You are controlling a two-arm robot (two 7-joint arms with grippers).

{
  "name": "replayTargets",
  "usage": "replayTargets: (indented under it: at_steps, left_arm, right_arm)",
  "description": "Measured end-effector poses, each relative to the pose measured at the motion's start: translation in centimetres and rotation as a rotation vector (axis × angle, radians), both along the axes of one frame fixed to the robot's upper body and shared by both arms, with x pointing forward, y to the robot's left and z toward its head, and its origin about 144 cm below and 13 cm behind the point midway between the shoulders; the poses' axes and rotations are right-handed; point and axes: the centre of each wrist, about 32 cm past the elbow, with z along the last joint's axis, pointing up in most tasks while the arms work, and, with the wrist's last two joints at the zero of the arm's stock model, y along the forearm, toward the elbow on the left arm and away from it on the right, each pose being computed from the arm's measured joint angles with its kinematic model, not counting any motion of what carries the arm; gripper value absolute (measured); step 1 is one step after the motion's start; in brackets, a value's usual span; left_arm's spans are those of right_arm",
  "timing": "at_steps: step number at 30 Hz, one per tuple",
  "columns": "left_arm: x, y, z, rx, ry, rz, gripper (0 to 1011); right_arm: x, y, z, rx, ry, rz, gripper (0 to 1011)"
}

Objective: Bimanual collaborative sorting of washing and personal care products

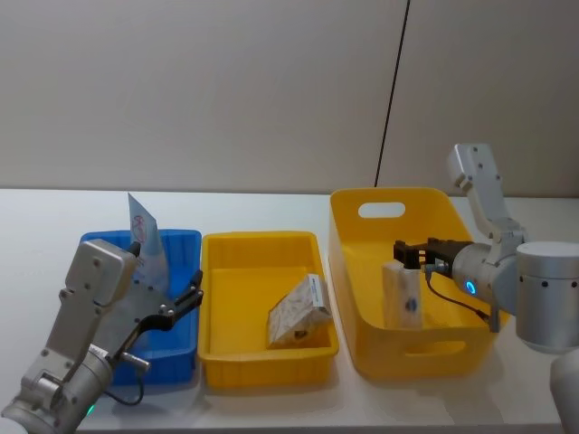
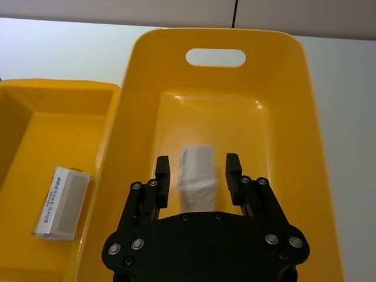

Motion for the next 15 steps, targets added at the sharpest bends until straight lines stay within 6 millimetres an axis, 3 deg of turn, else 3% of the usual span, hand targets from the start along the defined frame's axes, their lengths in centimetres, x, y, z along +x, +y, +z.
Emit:
replayTargets:
  at_steps: [7,8,15]
  left_arm:
    - [0.0,0.0,0.0,0.0,0.0,0.0,1002]
    - [0.0,0.0,0.0,0.0,0.0,0.0,1002]
    - [0.07,0.08,0.07,0.001,-0.001,0.003,1001]
  right_arm:
    - [0.06,-0.12,-0.14,-0.002,0.009,-0.002,723]
    - [0.07,-0.14,-0.16,-0.002,0.01,-0.002,793]
    - [0.11,-0.18,-0.23,-0.003,0.014,-0.003,961]
